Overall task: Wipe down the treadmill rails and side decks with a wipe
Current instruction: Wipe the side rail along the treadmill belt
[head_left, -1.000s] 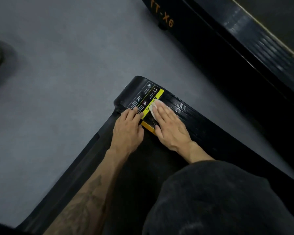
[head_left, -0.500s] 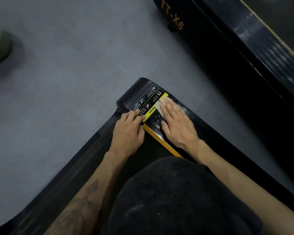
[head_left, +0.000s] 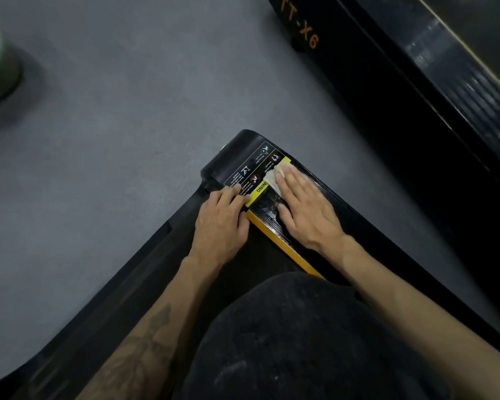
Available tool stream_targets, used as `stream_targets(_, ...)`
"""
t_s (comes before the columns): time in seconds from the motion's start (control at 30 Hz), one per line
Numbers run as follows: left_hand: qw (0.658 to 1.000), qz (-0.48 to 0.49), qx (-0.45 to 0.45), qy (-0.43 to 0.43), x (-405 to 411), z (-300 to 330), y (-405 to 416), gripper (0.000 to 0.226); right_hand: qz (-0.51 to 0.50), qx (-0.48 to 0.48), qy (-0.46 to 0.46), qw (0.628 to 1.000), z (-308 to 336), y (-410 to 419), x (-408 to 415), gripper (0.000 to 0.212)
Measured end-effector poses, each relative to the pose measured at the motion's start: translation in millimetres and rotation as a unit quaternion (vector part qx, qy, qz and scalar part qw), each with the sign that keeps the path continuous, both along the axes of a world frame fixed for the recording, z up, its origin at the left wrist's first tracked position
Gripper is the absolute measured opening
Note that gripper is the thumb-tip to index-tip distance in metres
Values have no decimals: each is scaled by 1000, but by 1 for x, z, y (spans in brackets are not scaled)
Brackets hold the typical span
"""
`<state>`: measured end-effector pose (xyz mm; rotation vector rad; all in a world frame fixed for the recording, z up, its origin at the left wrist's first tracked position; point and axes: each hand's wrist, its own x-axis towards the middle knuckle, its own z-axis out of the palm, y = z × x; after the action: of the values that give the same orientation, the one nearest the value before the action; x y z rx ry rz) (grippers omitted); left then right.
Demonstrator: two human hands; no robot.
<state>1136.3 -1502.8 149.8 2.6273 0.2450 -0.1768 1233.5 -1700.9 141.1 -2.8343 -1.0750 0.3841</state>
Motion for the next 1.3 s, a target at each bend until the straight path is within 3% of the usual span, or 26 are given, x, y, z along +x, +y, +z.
stream_targets(0.2,1000,4,-3,-4,-1,-1,1,43,-103,5,21,994,-5,43,6,71)
stream_targets(0.43,1000,-10,3,-20,-5,-6,2,45,100,-7,16,995,0,-1,-9,66)
stream_targets(0.67,999,10,-13,-30,1,-6,4,47,-78,-7,26,997,-1,46,25,68)
stream_targets(0.73,999,10,-21,-36,2,-5,5,47,-89,-11,19,996,-4,56,18,69)
stream_targets(0.93,999,26,-29,-30,-1,-7,8,50,112,9,32,993,-1,3,-6,64)
stream_targets(1.17,999,24,-41,-13,-6,-5,7,52,-27,8,18,999,0,48,10,73)
stream_targets(1.3,1000,0,-29,-10,-9,-4,11,56,9,0,9,1000,-4,49,-2,71)
